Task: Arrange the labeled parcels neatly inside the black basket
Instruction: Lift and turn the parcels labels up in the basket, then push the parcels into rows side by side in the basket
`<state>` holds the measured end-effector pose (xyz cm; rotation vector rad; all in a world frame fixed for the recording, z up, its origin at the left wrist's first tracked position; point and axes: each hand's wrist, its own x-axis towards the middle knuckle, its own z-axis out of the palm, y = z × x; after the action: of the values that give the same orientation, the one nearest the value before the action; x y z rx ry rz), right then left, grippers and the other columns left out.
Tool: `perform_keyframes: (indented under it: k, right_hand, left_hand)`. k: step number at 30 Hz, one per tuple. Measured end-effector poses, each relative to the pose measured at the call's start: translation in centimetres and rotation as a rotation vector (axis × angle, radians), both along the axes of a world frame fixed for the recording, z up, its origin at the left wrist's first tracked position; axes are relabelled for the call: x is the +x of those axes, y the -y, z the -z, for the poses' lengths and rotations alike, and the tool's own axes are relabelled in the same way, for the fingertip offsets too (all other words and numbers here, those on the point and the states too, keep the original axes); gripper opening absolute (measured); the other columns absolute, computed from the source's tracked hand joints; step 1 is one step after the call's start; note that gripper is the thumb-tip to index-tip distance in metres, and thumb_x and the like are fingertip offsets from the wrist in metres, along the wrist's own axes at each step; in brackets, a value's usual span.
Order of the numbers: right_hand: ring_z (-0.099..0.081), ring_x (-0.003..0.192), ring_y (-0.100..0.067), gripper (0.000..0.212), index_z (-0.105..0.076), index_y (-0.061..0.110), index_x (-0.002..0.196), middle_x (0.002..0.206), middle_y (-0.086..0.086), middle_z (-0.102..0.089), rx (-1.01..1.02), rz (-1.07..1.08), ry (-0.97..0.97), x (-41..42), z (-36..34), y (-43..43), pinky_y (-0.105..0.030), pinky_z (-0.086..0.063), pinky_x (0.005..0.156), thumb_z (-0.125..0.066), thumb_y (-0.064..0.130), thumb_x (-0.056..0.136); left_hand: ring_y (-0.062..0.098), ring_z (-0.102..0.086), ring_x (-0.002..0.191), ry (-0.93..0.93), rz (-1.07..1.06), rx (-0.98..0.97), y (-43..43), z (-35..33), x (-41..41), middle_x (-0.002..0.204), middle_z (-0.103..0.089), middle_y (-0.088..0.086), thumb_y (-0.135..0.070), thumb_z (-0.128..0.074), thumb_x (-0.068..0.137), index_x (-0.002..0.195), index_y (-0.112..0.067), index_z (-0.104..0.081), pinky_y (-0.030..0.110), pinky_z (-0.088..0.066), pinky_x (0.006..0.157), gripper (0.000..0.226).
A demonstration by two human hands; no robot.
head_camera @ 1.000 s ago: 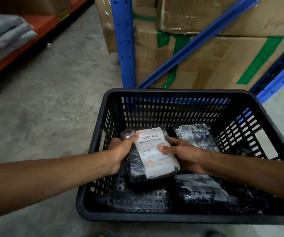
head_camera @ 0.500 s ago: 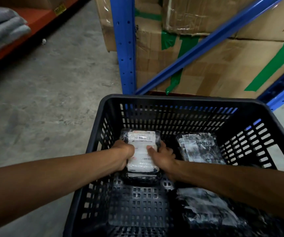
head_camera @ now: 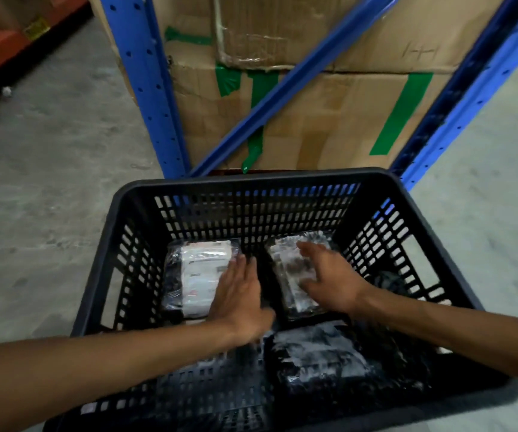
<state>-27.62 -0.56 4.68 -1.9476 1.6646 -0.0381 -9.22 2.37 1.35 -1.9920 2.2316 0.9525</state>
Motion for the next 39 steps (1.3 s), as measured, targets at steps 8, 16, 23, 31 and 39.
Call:
perform_keyframes:
  k: [8,16,23,31,39]
  right_hand:
    - [0.026,0.152,-0.041,0.102,0.024,-0.004,0.154,0.162,-0.025,0.03,-0.082,-0.437,-0.658,-4.3,3.5,-1.7,-0.048,0.001,0.128,-0.048,0.044,0.098]
    - [0.012,0.153,-0.047,0.085,0.015,-0.009,0.155,0.163,-0.034,0.017,-0.088,-0.45,-0.676,-3.5,4.0,-0.2,-0.051,-0.012,0.127,-0.045,0.019,0.102]
    - [-0.069,0.086,-0.014,0.043,-0.067,0.021,0.113,0.096,0.005,-0.073,-0.092,-0.248,0.097,-6.7,-7.0,4.2,-0.024,-0.051,0.075,-0.075,0.046,0.079]
    - [-0.073,0.11,-0.031,0.056,-0.076,0.016,0.117,0.11,-0.009,-0.08,0.612,0.579,1.026,-0.3,-5.5,0.7,-0.047,-0.055,0.1,-0.074,0.056,0.079]
    - [-0.079,0.089,-0.028,0.034,-0.069,-0.003,0.122,0.111,-0.022,-0.077,0.565,0.638,1.01,7.1,-1.5,-2.7,-0.036,-0.065,0.065,-0.071,0.014,0.092]
  left_hand:
    - [0.034,0.039,0.143,0.163,0.265,-0.155,0.3,3.1,-6.7,0.152,0.045,0.016,-0.061,-0.061,0.076,0.149,-0.001,0.03,0.041,0.013,0.123,0.132]
    - [0.044,0.02,0.149,0.367,0.359,-0.19,2.0,2.0,-6.9,0.158,0.024,0.031,-0.031,-0.056,0.095,0.152,0.009,0.015,0.047,-0.004,0.126,0.1]
    - [0.004,-0.072,0.088,-0.436,0.117,-0.119,6.8,-7.9,-0.5,0.094,-0.076,-0.008,-0.051,-0.077,0.071,0.101,-0.031,-0.07,0.021,-0.059,0.075,0.037]
    - [0.03,-0.074,0.103,-0.909,-0.745,0.379,3.9,-9.5,3.1,0.109,-0.078,0.011,-0.057,-0.077,0.065,0.111,-0.015,-0.076,0.045,-0.054,0.098,0.062]
    - [0.029,-0.076,0.09,-0.783,-0.88,0.333,0.0,-6.0,7.4,0.105,-0.077,0.015,-0.016,-0.079,0.081,0.118,-0.004,-0.068,0.036,-0.063,0.07,0.041]
